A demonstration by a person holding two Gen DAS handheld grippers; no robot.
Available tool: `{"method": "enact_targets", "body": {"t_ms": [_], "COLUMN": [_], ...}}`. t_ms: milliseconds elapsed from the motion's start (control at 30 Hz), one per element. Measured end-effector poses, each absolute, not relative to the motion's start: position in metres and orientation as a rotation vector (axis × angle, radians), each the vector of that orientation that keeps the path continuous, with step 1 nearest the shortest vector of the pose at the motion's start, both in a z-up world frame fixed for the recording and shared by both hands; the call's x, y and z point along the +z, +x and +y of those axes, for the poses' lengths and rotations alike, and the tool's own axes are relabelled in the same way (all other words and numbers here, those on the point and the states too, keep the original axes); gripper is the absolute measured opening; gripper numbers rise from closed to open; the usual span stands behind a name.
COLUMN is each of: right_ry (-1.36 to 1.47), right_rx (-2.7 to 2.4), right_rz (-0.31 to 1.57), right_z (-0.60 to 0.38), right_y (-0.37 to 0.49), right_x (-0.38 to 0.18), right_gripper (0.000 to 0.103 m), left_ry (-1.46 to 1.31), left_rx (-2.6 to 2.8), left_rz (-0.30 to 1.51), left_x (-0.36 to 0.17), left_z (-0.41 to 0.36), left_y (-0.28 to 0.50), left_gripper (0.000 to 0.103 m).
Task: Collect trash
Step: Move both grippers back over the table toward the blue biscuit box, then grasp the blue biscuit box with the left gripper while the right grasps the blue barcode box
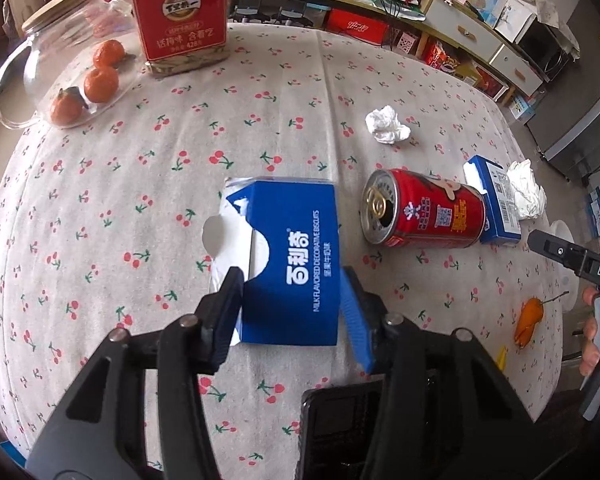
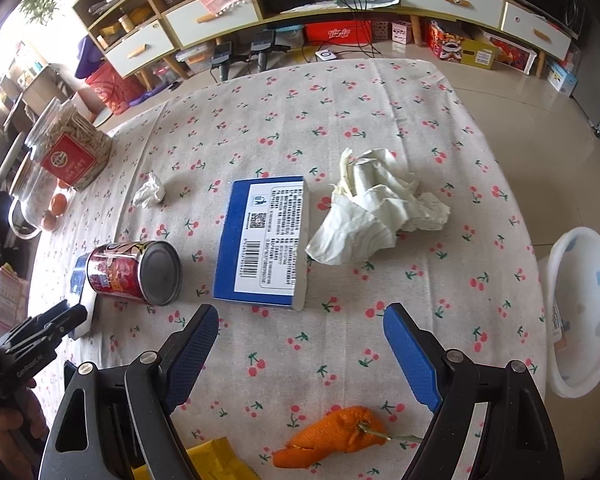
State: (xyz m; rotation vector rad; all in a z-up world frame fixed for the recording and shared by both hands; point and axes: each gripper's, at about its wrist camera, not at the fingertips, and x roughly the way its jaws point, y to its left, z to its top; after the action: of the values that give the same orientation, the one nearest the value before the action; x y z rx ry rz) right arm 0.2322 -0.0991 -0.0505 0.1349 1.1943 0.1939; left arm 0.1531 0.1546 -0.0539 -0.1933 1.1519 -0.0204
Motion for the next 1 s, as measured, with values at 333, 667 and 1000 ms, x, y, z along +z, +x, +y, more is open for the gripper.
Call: {"method": "enact_targets", "body": {"t_ms": [333, 667, 1000], "right_ry": [0.090, 0.038, 0.049], "right_rx": [0.210, 0.242, 0.249], "right_rz": [1.214, 1.218, 1.219], "right_z": [-0.077, -0.056, -0.057], "right_y": [0.247, 0.252, 0.253], "right_x": [-0.066, -0.077, -0.081], "right_gripper": [0.086, 0.081, 0.063], "left_ry": [-0.255, -0.231, -0.239], "left_rx": [0.000, 0.001, 0.002], "left_rz": [1.112, 1.090, 1.081], "left_x": [-0.044, -0.042, -0.041], "left_z": [0.174, 0.166, 0.165], "left_y": [0.139, 0.134, 0.129], "left_gripper": [0.050, 0.050, 0.050]}}
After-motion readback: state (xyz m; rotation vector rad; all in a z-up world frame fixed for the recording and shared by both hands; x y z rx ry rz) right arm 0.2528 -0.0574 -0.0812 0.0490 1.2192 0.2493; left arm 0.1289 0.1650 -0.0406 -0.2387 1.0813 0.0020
